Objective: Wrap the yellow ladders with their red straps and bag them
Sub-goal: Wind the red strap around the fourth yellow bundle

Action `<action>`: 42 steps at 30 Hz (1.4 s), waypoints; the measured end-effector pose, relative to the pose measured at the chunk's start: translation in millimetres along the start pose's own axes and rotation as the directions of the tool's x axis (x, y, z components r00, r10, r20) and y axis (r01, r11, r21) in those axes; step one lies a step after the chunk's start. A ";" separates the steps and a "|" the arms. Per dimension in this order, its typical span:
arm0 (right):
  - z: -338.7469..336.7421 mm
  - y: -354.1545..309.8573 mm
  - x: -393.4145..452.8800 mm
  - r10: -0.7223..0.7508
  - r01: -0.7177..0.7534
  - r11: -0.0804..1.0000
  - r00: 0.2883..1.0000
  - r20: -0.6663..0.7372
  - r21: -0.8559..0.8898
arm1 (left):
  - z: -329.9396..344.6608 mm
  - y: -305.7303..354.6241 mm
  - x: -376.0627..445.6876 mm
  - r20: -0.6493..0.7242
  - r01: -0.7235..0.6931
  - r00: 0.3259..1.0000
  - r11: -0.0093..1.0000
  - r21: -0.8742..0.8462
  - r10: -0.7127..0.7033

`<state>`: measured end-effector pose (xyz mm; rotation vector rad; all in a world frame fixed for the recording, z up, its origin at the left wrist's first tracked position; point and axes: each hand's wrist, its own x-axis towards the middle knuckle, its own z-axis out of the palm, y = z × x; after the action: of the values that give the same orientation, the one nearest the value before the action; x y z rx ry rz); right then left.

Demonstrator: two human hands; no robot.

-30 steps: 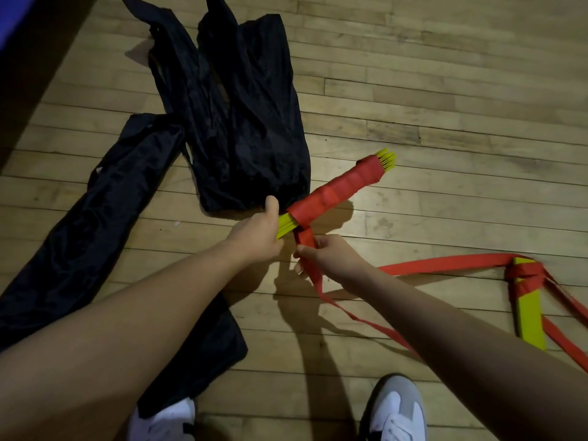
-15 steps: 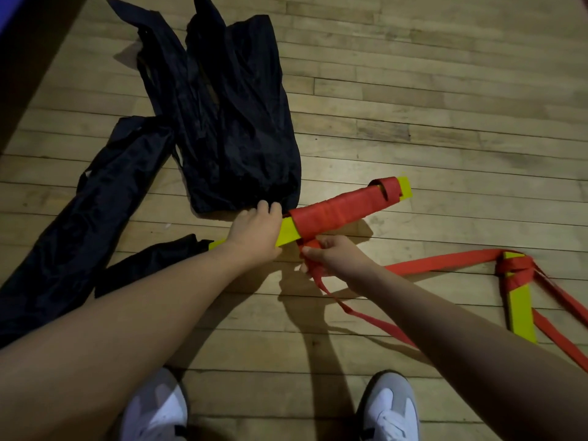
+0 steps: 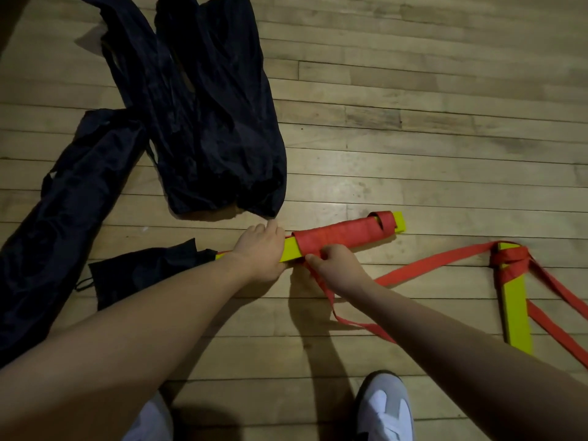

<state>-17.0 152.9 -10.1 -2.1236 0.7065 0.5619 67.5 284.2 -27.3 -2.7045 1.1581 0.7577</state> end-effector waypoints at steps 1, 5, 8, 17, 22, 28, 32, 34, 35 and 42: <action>-0.2 -2.0 3.7 -0.013 0.012 0.998 1.000 -0.026 -0.060 | -0.2 -2.0 1.0 0.003 0.000 1.000 1.000 -0.016 0.000; -1.6 -15.8 10.9 -0.120 0.081 0.972 0.978 -0.171 -0.221 | -1.7 -5.8 0.0 -0.005 -0.006 1.000 0.999 -0.052 0.006; 0.4 -26.7 14.1 -0.238 0.140 0.923 0.940 -0.246 -0.358 | -6.2 -11.0 -5.6 -0.033 0.004 0.999 0.994 -0.108 -0.008; 26.7 -67.1 13.9 -0.338 0.294 0.913 0.933 -0.122 -0.281 | -13.7 -54.5 -66.2 -0.072 0.137 0.986 0.974 -0.179 -0.152; 66.0 -107.1 2.7 -0.443 0.454 0.848 0.890 0.105 -0.272 | 11.0 -94.2 -117.5 -0.035 0.272 0.956 0.927 -0.257 -0.290; 115.7 -134.9 4.2 -0.397 0.552 0.650 0.833 0.386 -0.522 | 35.6 -128.6 -146.2 0.080 0.405 0.914 0.874 -0.269 -0.399; 131.8 -141.4 4.4 -0.425 0.559 0.491 0.823 0.376 -0.668 | 38.5 -134.4 -142.0 0.061 0.386 0.921 0.880 -0.276 -0.384; 137.0 -146.5 4.0 -0.521 0.602 0.523 0.786 0.333 -0.603 | 38.6 -140.2 -141.1 0.033 0.343 0.937 0.897 -0.279 -0.348; 138.9 -147.7 4.2 -0.568 0.633 0.554 0.762 0.309 -0.541 | 39.8 -144.0 -142.2 0.013 0.315 0.945 0.903 -0.292 -0.326; 135.8 -143.9 8.7 -0.659 0.727 0.617 0.687 0.306 -0.303 | 44.3 -166.6 -154.3 -0.168 0.083 0.965 0.840 -0.535 -0.202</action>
<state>63.1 334.0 -12.9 -2.4589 -0.4087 0.4497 76.2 514.6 -7.7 -3.3592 0.8579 0.8790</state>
